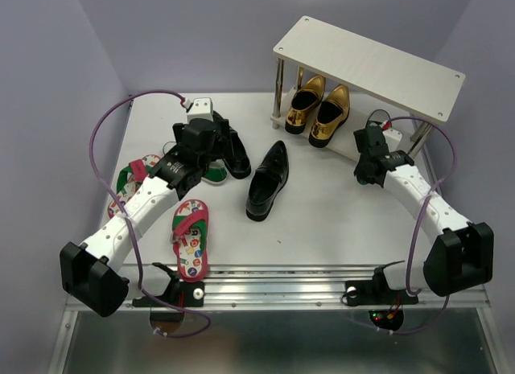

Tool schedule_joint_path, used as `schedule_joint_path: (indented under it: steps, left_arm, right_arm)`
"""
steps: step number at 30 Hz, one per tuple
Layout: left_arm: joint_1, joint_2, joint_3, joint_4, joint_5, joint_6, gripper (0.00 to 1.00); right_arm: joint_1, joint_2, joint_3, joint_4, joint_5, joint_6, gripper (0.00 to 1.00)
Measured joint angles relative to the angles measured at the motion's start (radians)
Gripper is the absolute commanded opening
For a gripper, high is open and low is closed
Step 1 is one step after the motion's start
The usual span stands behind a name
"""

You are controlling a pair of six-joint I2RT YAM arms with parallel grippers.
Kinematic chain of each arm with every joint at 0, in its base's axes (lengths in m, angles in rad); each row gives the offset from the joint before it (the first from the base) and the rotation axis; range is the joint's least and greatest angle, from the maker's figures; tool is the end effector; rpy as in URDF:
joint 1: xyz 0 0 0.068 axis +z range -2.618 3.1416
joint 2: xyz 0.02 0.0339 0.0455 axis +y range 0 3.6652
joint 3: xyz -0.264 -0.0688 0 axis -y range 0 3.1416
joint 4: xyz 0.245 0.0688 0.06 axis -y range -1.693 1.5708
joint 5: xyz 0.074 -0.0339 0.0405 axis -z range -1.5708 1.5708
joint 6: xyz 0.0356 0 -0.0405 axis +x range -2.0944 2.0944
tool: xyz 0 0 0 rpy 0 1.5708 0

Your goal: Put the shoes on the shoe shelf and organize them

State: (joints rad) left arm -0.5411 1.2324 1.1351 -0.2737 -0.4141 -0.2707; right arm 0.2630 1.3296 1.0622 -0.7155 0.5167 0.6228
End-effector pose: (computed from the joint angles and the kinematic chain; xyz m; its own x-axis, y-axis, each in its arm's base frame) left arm 0.2486 -0.1326 0.3598 -0.3396 -0.0815 -0.9370 0.0616 0.9922 -0.1086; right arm 0.2627 0.0525 0.2757 -0.6302 0.3556 -0.6903 0.5000 0.8660 -0.0104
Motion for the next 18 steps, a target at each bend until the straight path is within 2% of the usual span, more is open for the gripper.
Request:
schedule_joint_path:
  steps: [9,18]
  left_arm:
    - [0.0,-0.009,0.0,-0.006,-0.006,0.0,0.99]
    - [0.002,-0.014,0.0,-0.008,-0.008,0.0,0.99]
  right_arm:
    - [-0.115,0.042,0.001,0.075,-0.042,-0.094,0.01]
    - [-0.16,0.076,0.001,0.138,-0.069,-0.144,0.01]
